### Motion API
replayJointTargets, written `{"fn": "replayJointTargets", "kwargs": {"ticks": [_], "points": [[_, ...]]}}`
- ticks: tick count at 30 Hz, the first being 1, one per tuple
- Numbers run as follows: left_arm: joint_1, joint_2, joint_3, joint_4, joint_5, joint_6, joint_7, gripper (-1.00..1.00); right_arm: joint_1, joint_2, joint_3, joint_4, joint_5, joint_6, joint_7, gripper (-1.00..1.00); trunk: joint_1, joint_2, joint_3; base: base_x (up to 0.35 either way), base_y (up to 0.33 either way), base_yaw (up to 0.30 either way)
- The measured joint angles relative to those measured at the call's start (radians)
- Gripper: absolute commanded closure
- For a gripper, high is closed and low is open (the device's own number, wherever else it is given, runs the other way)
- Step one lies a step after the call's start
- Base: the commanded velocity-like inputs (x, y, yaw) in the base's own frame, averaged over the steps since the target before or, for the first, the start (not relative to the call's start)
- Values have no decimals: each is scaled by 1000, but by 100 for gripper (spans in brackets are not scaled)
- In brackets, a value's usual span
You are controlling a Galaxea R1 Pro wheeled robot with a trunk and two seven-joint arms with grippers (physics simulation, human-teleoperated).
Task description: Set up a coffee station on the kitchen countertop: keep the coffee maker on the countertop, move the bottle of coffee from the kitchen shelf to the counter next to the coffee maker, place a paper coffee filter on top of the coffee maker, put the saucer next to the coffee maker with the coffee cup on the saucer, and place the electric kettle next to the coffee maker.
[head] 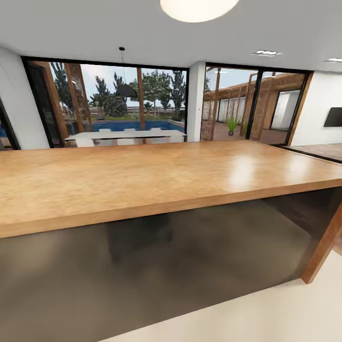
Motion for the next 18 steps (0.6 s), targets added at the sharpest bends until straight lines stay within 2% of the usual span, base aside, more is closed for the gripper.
{"fn": "replayJointTargets", "kwargs": {"ticks": [8,12,18], "points": [[1,-1,-2,-11,3,-3,-2,-100,-16,44,-2,-44,0,-13,3,-100,0,0,0,0,0,0],[0,-1,-3,-12,2,-4,-2,-100,-17,46,-1,-67,3,-15,3,-100,0,0,0,0,-85,89],[0,-1,-3,-15,2,-4,-1,-100,-17,45,-1,-71,4,-15,3,-100,0,0,-4,0,-253,234]]}}
